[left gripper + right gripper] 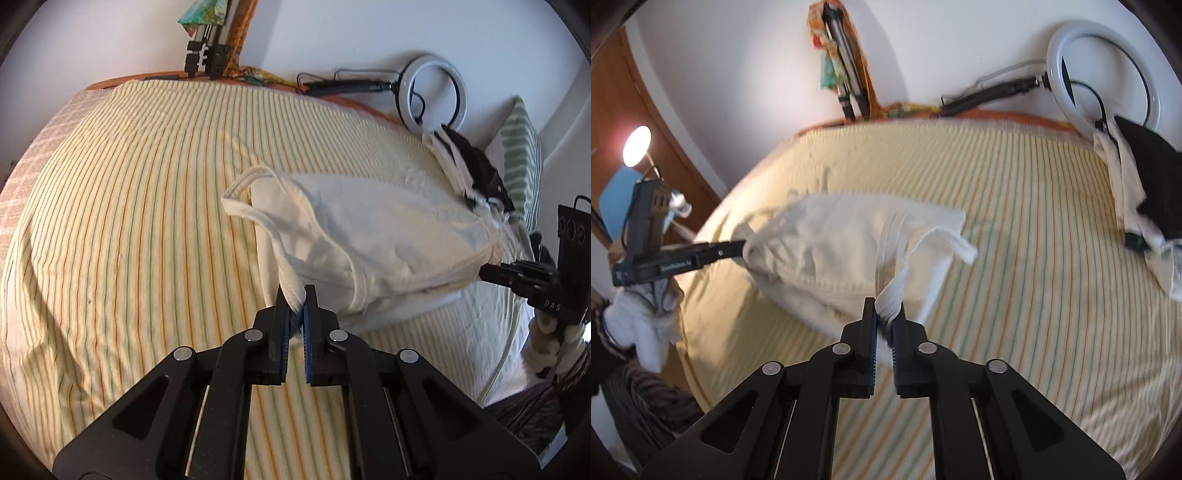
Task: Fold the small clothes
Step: 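Open both grippers and lift them away from the folded bundle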
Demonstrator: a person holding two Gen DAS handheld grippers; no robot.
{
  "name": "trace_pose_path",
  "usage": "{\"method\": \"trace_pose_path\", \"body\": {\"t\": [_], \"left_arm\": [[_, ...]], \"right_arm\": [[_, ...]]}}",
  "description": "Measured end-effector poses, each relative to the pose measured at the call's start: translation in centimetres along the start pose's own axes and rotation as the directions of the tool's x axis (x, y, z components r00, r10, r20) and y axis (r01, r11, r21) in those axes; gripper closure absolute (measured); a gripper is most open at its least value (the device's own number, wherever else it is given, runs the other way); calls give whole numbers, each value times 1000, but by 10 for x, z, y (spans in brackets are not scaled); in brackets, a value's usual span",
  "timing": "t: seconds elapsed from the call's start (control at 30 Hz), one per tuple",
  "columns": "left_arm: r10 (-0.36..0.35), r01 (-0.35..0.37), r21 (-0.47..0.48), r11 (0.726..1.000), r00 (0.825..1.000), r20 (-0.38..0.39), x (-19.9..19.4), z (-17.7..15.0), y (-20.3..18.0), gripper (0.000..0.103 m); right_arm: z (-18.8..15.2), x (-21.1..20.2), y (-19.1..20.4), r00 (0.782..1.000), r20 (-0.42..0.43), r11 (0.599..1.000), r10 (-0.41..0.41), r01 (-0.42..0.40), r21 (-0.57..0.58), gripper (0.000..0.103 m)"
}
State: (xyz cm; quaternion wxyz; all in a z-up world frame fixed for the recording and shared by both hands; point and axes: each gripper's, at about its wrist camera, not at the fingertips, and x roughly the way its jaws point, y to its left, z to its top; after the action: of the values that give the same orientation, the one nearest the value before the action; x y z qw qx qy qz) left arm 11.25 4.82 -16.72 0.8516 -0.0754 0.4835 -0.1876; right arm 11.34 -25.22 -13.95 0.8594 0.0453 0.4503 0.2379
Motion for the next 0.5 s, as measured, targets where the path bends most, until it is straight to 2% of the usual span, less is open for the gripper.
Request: {"method": "trace_pose_path", "body": {"t": [0.03,0.13,0.3,0.4,0.5], "left_arm": [[5,-5,6,1000,1000,-13,-2,-2,1,92],[16,-15,18,1000,1000,-18,-18,-10,4,91],[-18,18,45,999,1000,16,-49,-8,-2,91],[-18,12,85,996,998,65,-61,5,-15,91],[-15,8,96,995,997,74,-53,28,-25,91]], "right_arm": [[-5,0,0,1000,-30,1000,-3,3,1,93],[-13,-11,-2,997,-81,1000,12,-10,24,91],[-8,-48,13,997,-3,997,74,-74,-18,91],[7,-50,17,991,31,992,128,-128,-7,91],[20,-30,18,996,16,996,90,-90,-6,91]]}}
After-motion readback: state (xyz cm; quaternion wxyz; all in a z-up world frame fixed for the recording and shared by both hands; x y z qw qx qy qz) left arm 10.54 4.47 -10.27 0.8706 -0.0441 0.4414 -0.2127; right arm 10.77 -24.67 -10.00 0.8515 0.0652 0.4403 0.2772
